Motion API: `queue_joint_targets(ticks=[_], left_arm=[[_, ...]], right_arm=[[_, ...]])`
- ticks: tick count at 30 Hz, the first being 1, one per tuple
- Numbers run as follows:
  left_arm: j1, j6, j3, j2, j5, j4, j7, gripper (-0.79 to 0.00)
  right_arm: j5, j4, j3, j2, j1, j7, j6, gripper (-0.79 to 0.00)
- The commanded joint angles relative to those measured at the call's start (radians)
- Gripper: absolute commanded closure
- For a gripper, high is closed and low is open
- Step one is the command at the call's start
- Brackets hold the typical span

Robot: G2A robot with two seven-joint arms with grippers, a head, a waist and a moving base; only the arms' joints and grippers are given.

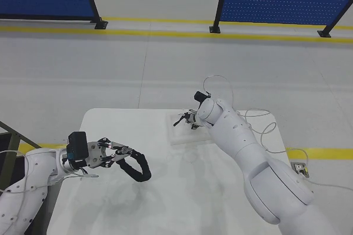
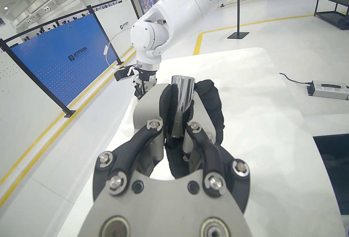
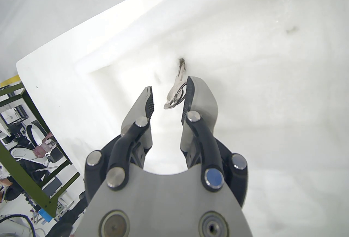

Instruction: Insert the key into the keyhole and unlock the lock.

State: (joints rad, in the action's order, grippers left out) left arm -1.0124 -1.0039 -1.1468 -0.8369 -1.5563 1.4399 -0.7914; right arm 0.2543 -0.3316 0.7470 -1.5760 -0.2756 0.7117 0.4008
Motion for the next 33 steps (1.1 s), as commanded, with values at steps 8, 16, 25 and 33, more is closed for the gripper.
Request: queue_joint_targets(ticks=[8,16,25,33], left_arm=[[0.0,0.0,0.0,0.0,0.0,0.0,0.0,0.0],[0.0,0.0,0.0,0.0,0.0,0.0,0.0,0.0],[0.0,0.0,0.0,0.0,0.0,0.0,0.0,0.0],[0.0,0.0,0.0,0.0,0.0,0.0,0.0,0.0]], right_arm=[[0.025,-0.048,0.009,0.004,-0.028,-0.013,0.071,-0.222],[0.02,-0.052,0.03,0.006,-0.042,-0.037,0.09,-0.108],[0.023,-0.039,0.045,0.001,-0.045,-0.055,0.095,0.0],[0.045,-0.052,0.055,0.004,-0.033,-0.056,0.087,0.0]])
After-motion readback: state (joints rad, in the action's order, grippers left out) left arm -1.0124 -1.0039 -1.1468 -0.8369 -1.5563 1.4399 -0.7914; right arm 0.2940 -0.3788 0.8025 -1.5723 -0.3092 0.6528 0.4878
